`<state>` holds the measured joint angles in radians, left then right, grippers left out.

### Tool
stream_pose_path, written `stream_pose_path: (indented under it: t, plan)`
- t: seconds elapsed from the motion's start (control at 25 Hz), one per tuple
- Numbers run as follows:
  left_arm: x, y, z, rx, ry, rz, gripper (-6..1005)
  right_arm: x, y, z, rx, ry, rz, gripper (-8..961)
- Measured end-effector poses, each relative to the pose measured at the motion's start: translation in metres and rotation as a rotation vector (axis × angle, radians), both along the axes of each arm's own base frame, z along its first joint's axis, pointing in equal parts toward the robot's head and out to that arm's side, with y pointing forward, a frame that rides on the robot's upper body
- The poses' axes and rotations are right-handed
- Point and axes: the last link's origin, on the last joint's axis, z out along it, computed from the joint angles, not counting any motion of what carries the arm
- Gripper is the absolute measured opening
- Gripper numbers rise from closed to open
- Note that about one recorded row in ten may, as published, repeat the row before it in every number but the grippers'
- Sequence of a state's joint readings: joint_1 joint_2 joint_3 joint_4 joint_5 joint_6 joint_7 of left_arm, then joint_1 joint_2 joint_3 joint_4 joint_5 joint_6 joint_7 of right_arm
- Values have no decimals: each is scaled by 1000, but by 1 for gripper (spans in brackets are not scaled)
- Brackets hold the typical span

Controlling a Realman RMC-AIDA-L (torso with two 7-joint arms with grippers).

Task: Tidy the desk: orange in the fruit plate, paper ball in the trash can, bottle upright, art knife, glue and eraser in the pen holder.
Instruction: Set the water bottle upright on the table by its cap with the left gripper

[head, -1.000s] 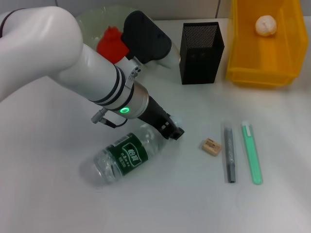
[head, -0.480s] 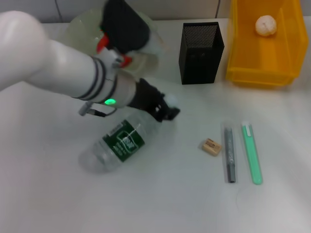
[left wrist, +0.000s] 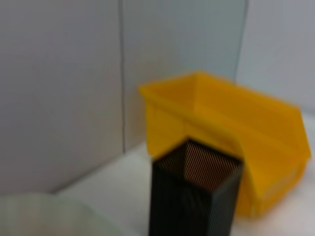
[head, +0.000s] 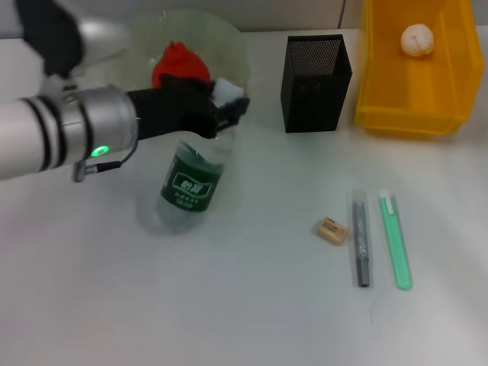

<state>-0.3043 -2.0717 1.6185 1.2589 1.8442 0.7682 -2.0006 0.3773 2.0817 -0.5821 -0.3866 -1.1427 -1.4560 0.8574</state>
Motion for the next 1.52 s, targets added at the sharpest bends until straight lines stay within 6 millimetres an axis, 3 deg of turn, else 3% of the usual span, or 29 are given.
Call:
stream_pose_path:
  t: [0.24,0.44,0.84,1.52]
  plan:
    - [-35,-5,17,100,-194,44,448,-2,2,-3,-8,6,5,651]
    - [-47,-11,18,125,-253,2,447,-4,4,-2,-9,6,10,651]
    - [-56,-21,21,185,-289,-110,446,-4,5,-2,-9,-3,8,650]
    - [-72,-24,19,244,-245,-146,444,-1,2,-3,-12,-4,4,651]
